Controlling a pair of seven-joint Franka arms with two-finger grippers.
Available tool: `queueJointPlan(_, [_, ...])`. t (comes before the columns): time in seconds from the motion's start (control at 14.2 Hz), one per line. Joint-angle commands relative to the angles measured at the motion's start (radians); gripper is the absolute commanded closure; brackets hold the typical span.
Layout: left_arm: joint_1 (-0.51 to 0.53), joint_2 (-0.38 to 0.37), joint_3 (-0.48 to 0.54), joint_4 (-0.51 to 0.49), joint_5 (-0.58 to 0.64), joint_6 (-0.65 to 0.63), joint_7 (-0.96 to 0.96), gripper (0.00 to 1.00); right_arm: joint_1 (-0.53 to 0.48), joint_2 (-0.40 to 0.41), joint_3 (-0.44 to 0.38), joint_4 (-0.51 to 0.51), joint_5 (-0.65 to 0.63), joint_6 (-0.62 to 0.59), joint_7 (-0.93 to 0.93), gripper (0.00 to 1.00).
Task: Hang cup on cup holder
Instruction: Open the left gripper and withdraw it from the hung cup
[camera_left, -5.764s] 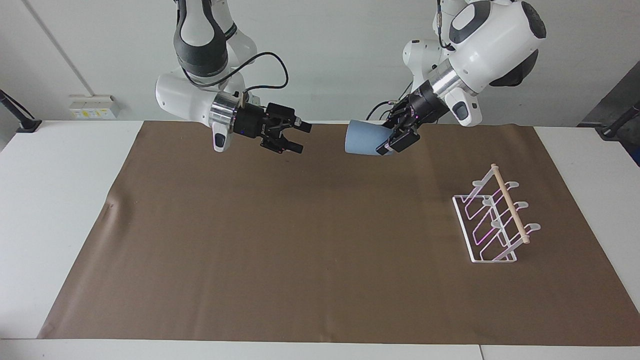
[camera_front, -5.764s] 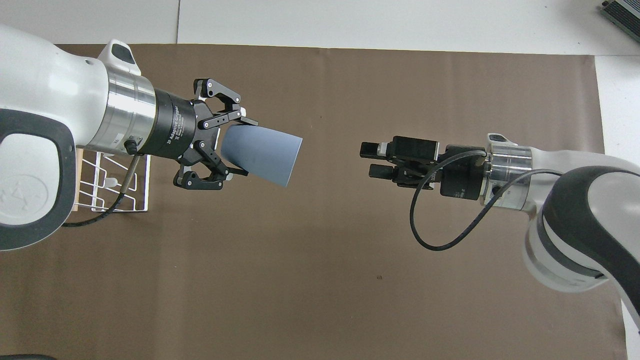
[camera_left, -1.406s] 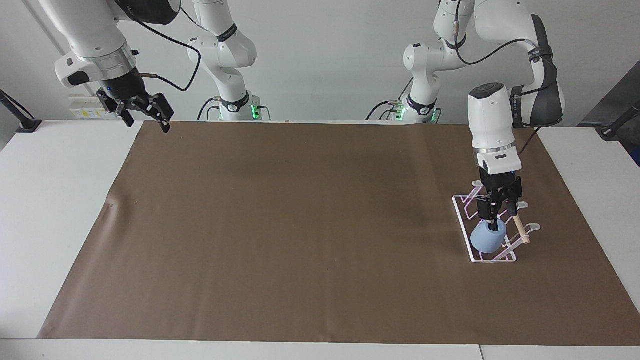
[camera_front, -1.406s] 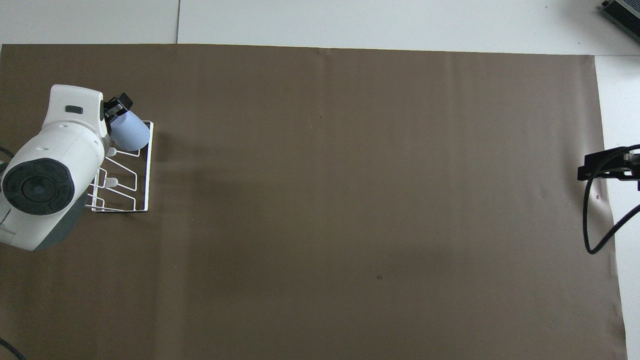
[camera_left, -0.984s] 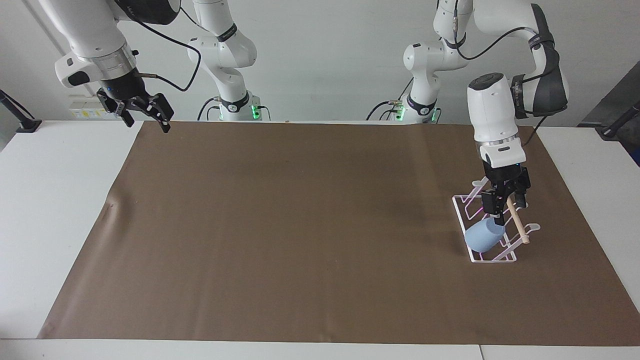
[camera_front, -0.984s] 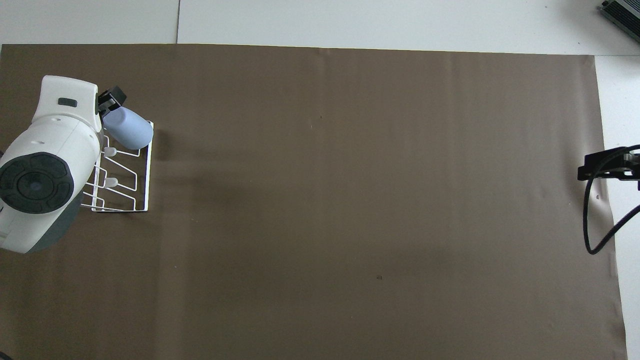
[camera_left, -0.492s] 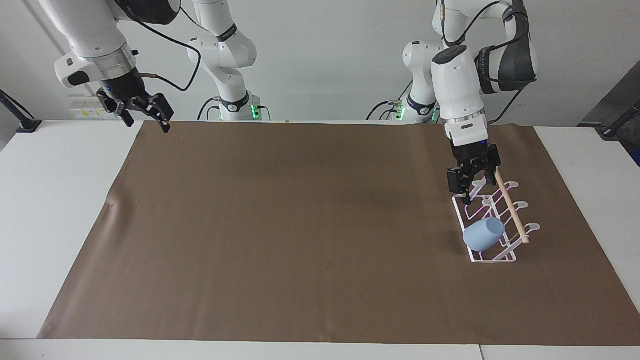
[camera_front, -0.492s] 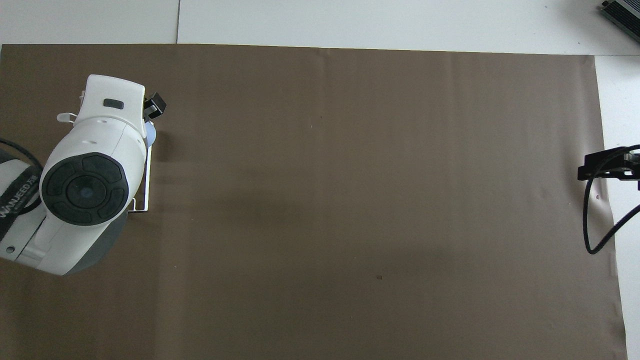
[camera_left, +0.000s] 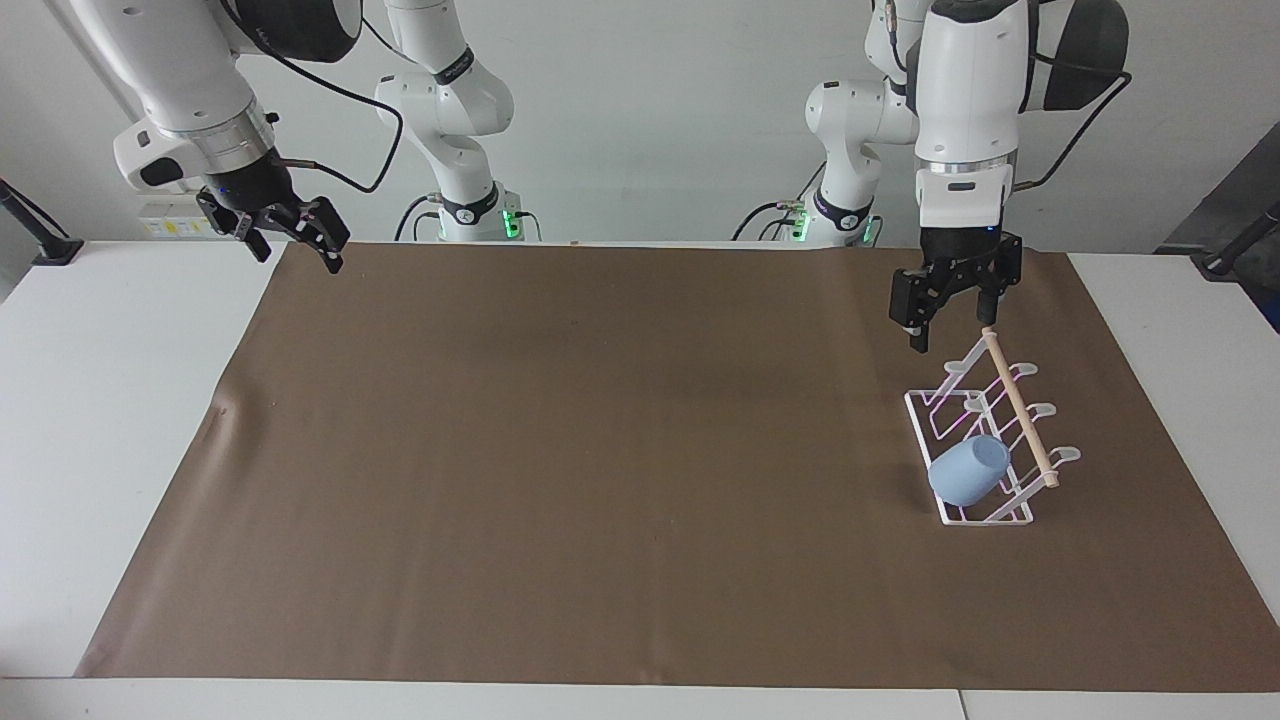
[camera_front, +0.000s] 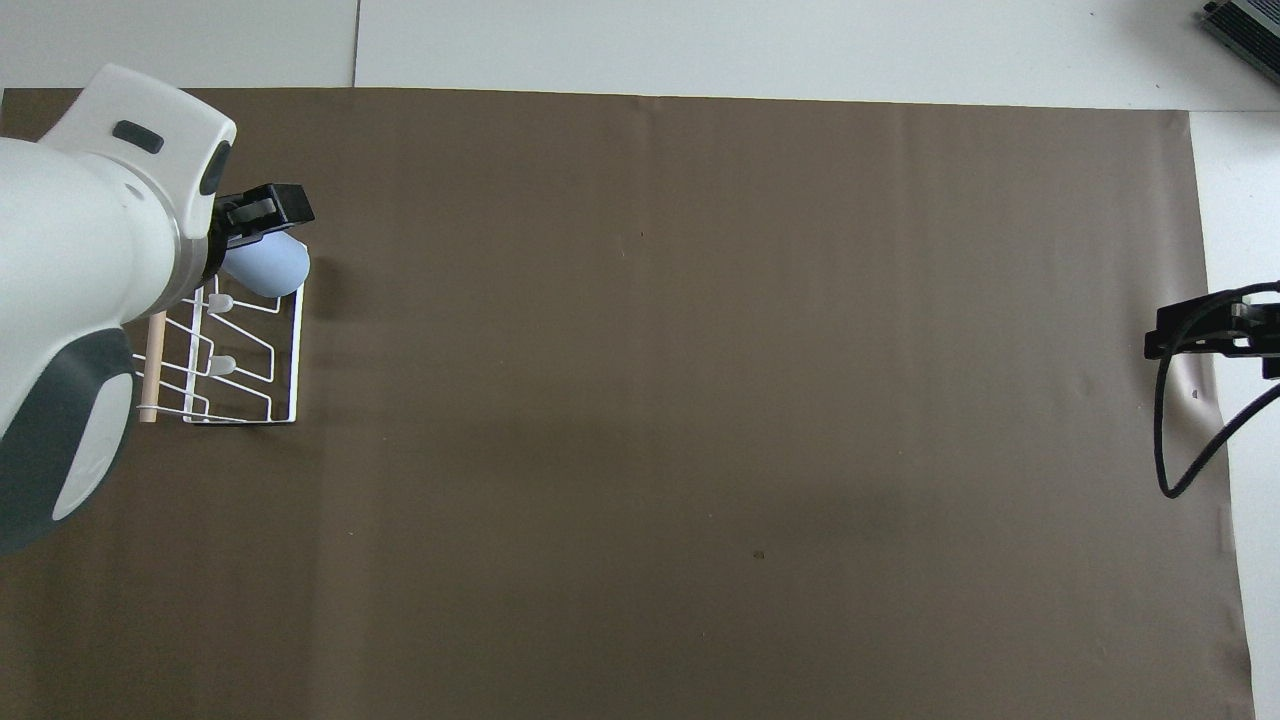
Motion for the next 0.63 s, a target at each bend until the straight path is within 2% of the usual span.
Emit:
queueJointPlan(0.0, [0.048, 0.013, 0.000, 0.080, -0.106, -0.110, 0.196, 0.00, -0.001, -0.016, 0.003, -0.034, -0.006, 0.007, -0.013, 0.00])
queueJointPlan(0.56, [0.118, 0.014, 0.012, 0.153, -0.264, -0.322, 0.527, 0.00, -0.001, -0.016, 0.006, -0.033, -0.004, 0.000, -0.059, 0.00])
